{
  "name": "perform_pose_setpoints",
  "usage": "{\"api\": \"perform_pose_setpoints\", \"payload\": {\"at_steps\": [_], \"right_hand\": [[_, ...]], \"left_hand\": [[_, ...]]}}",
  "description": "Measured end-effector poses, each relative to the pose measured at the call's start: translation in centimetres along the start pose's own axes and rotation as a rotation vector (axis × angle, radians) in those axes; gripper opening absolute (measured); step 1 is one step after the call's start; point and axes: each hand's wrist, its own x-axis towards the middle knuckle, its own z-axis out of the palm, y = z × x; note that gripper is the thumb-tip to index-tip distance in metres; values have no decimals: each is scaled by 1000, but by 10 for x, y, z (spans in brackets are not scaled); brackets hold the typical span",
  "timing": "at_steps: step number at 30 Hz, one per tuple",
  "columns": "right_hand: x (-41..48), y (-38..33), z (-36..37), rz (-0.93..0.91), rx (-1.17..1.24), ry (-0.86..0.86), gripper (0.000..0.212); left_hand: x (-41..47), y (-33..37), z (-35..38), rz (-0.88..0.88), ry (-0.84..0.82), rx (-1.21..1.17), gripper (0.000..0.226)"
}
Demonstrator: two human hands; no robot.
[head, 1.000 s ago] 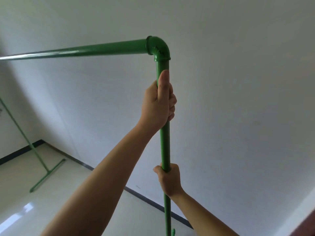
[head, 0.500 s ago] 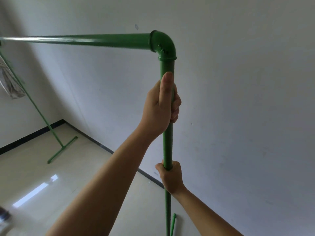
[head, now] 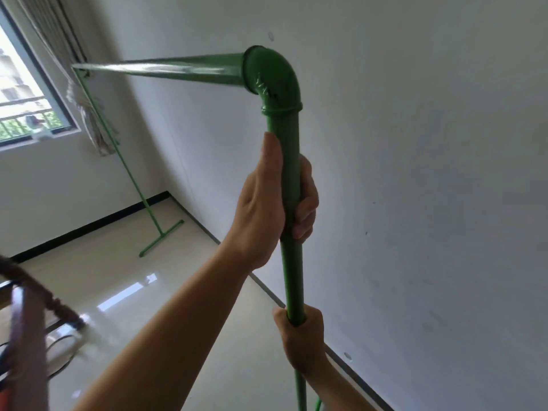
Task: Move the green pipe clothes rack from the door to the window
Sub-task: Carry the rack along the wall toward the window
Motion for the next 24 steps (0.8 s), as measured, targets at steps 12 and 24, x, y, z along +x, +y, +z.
{"api": "perform_pose_setpoints", "payload": {"at_steps": [12,24], "right_hand": [[12,-6,0,12,35,2,54],[9,-14,22,38,7,206,52]], "left_hand": [[63,80,-48,11,320,-768,54],[94,88,-90,80,601,-723,17]]}}
